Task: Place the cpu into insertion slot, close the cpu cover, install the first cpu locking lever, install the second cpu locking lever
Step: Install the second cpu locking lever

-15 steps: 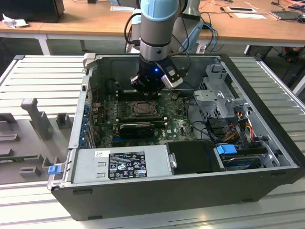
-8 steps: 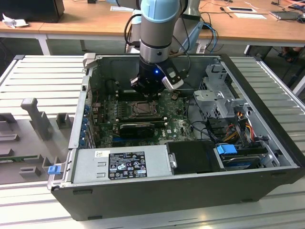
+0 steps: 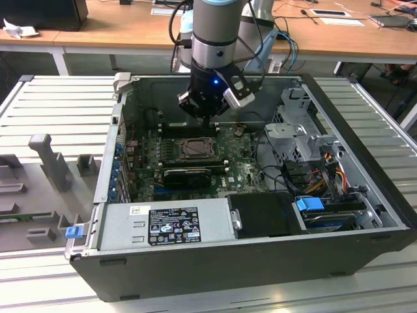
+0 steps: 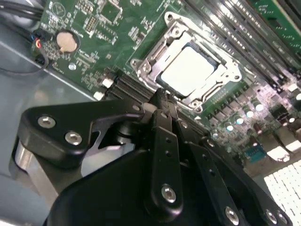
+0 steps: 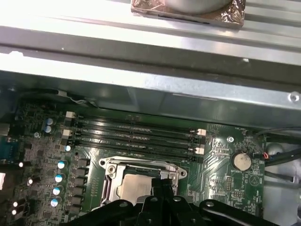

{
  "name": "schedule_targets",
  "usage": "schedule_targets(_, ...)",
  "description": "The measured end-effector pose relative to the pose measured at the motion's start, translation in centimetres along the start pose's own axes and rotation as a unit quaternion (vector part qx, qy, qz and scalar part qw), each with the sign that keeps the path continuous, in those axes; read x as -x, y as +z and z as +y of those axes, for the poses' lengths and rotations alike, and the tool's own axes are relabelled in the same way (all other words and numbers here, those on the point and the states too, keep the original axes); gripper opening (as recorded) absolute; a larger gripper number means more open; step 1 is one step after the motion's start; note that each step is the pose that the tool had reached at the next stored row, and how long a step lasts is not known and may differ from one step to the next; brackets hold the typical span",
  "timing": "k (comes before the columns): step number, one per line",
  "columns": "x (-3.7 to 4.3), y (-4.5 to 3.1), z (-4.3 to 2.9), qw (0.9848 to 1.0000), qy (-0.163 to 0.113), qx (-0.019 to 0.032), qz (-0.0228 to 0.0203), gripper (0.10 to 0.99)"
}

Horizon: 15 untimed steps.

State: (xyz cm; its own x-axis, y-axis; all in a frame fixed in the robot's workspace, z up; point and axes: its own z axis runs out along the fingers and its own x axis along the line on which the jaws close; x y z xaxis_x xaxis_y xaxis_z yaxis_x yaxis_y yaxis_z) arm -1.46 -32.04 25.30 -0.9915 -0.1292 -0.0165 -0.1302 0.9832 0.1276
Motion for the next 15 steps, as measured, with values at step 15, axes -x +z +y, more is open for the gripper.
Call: schedule_targets(15, -0.45, -0.11, -2.82, 1.0, 0.0, -0.0001, 0.0003, 0.106)
